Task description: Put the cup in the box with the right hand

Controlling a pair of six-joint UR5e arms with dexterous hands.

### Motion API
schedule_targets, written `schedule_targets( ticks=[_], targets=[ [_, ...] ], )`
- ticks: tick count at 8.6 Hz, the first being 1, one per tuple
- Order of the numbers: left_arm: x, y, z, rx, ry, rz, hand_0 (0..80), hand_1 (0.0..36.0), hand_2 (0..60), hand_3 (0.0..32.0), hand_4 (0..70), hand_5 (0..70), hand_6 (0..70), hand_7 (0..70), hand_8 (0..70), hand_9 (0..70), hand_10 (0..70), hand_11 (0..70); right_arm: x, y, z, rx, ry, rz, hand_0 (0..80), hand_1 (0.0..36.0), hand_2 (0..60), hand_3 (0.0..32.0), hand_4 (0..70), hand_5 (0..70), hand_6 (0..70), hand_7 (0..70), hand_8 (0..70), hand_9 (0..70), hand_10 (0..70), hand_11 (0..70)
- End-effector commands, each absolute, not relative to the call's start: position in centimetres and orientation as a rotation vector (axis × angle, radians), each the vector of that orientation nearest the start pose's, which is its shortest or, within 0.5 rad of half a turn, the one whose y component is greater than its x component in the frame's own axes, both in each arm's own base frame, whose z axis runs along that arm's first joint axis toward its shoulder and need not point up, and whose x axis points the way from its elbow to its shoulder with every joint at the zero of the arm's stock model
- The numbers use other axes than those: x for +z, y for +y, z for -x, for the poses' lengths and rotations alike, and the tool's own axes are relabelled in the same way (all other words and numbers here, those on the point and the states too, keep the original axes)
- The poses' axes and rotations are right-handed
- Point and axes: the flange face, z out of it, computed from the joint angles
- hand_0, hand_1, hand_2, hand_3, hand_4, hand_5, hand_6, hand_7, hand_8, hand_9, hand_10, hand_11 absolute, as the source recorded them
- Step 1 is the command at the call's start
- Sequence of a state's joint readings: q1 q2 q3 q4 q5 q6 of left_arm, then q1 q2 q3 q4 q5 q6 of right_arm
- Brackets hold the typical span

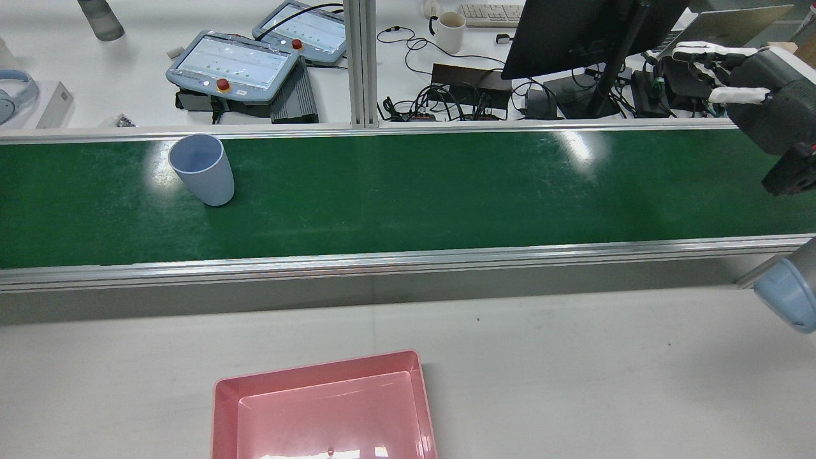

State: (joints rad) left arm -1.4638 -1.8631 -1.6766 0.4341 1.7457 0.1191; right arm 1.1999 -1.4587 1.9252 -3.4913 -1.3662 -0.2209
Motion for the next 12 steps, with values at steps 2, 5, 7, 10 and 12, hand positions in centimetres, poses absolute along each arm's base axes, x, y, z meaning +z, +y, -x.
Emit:
schedule_targets(
  ticks=[2,5,7,10,12],
  targets=[
    [52.11,-58.72,5.33,-2.037,1.997,0.169,0.0,0.0,0.0,0.0,0.0,0.0,0.0,0.0,0.0,0.0,0.0,0.0,49.54,-52.79,4.08,-2.228,2.544,0.039,52.4,9.6,0.0,0.0,31.5,4.6,7.4,29.4,2.3,7.1,4.0,7.2],
    [52.11,-58.72,5.33,-2.037,1.997,0.169,0.0,0.0,0.0,0.0,0.0,0.0,0.0,0.0,0.0,0.0,0.0,0.0,49.46,-52.84,4.10,-2.226,2.545,0.039,52.4,9.5,0.0,0.0,31.7,4.6,7.4,29.4,2.4,7.1,4.0,7.2],
    [52.02,-58.78,5.33,-2.036,1.998,0.169,0.0,0.0,0.0,0.0,0.0,0.0,0.0,0.0,0.0,0.0,0.0,0.0,49.46,-52.84,4.18,-2.227,2.546,0.037,52.3,9.7,0.0,0.0,31.5,4.6,7.4,29.4,2.3,7.0,3.9,7.1],
    [52.02,-58.78,5.33,-2.037,1.999,0.171,0.0,0.0,0.0,0.0,0.0,0.0,0.0,0.0,0.0,0.0,0.0,0.0,49.46,-52.84,4.10,-2.226,2.545,0.039,52.3,9.6,0.0,0.0,31.3,4.6,7.4,29.9,2.4,7.2,3.9,7.1],
    [52.02,-58.78,5.33,-2.036,1.998,0.169,0.0,0.0,0.0,0.0,0.0,0.0,0.0,0.0,0.0,0.0,0.0,0.0,49.46,-52.84,4.18,-2.227,2.546,0.037,52.3,9.6,0.0,0.0,31.5,4.6,7.4,30.0,2.3,7.1,4.0,7.2]
  ],
)
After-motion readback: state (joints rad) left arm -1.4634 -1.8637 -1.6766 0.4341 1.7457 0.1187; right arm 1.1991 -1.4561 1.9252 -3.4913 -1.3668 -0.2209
